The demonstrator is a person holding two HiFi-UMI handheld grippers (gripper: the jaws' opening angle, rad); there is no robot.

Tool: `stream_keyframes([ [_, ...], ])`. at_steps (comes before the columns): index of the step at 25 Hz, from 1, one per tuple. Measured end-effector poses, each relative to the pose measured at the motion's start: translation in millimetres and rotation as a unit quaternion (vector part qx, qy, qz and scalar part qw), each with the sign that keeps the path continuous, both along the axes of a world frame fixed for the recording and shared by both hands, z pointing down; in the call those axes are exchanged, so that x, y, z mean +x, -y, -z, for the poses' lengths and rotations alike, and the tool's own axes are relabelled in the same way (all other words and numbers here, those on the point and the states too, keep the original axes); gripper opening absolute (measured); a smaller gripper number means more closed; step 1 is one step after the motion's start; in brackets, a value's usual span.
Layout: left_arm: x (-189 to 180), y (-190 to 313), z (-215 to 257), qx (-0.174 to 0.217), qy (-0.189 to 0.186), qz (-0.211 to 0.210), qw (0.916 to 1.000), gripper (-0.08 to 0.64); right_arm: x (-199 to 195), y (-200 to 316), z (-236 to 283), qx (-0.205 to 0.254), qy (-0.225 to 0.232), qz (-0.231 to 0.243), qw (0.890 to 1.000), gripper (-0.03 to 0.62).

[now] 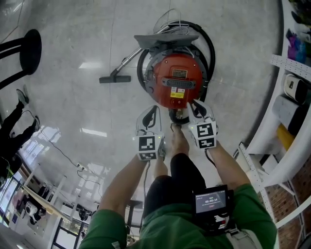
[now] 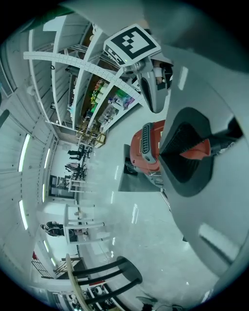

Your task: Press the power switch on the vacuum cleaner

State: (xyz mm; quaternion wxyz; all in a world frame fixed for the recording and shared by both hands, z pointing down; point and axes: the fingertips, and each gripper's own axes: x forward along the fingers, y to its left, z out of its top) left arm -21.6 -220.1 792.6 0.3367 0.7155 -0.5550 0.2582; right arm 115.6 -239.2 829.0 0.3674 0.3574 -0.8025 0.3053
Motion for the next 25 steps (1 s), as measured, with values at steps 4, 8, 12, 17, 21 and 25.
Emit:
stream_keyframes([
  [4, 1, 2, 24, 0.026, 0.001, -0.007, 0.9996, 0.008, 9, 2, 30, 0.03, -0.002, -0.019, 0.999, 0.049],
  [8, -3, -6, 58, 0.049, 0.0, -0.006, 0.9988, 0.008, 10, -7, 71, 0.058, 0.004, -0.028, 0.998, 0.046],
  [12, -12, -28, 103, 0.074, -0.006, 0.001, 0.9972, 0.008, 8, -27, 123, 0.074, 0.022, -0.042, 0.996, 0.041],
  [17, -19, -44, 170, 0.128, -0.017, 0.005, 0.9916, 0.008, 14, -41, 191, 0.122, 0.037, -0.065, 0.99, 0.037],
  [21, -28, -67, 220, 0.147, -0.027, 0.021, 0.9886, 0.008, 14, -62, 242, 0.151, 0.046, -0.079, 0.984, 0.035],
  [25, -33, -82, 262, 0.194, -0.029, 0.019, 0.9804, 0.008, 13, -76, 292, 0.19, 0.059, -0.091, 0.976, 0.034],
])
